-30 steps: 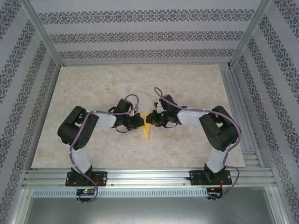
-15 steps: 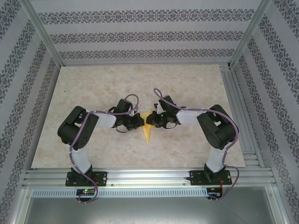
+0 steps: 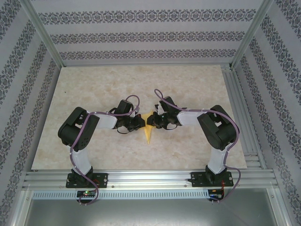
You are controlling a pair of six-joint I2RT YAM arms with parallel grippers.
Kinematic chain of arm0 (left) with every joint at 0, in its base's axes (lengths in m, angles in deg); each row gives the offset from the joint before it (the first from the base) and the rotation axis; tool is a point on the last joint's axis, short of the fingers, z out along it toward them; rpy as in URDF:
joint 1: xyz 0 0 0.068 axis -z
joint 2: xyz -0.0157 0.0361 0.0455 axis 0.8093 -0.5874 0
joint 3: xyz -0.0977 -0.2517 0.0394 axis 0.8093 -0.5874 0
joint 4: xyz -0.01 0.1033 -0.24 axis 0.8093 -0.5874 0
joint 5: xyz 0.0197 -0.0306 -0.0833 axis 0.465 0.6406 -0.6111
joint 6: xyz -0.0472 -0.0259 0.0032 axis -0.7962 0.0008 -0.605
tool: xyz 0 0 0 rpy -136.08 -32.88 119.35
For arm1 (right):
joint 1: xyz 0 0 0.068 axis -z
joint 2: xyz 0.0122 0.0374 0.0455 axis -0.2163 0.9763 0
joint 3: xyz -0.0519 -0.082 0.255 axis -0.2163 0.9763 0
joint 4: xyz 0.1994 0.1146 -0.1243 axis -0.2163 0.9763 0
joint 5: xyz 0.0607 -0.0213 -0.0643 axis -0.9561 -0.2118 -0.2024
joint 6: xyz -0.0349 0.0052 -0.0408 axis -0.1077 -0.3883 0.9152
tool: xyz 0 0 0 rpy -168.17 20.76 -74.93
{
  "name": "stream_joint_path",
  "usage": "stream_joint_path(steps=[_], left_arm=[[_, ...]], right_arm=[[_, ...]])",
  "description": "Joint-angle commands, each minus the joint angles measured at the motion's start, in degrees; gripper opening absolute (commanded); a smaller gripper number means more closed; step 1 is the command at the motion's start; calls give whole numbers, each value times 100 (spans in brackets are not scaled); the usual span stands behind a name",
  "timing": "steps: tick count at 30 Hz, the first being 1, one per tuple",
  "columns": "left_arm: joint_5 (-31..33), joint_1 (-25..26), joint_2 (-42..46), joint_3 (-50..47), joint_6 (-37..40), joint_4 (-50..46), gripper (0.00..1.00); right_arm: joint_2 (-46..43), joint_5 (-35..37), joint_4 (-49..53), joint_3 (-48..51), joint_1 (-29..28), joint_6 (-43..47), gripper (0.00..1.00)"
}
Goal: Fold a paper plane with a square sheet of paper (fold left side to right side)
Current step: Fold the wing for the fifth time at the center of the table.
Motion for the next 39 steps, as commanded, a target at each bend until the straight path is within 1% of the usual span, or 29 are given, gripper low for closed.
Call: stream_joint_path(steps=[1,10,16,21,25,29,31,35,39], left_arm=[[299,103,-95,-112,103,-341,0],[299,105,-82,-120,108,-323,0],[291,102,45,-138,147,-321,0],[440,97,470,-139,286,-711,0],[615,-22,998,-270,337,-1076,4],[562,-238,1348,-389,285,-1146,8],[451,-248,1307,-285,294,-1135,8],[-68,-226,939,-192,-52,-426,4],[-167,-140,650,-18,-165,-238,4]], right_arm=[[136,106,-274,-118,-84,-106,20],[288,149,-273,-202,-150,-87,21],[374,340,209,-244,-169,105,21],[418,470,548,-211,-170,218,21],[434,485,586,-210,-172,245,22],[422,463,603,-236,-170,264,22],[403,470,612,-237,-177,279,22],[392,492,617,-249,-172,276,22],[416,472,532,-232,-168,213,22]])
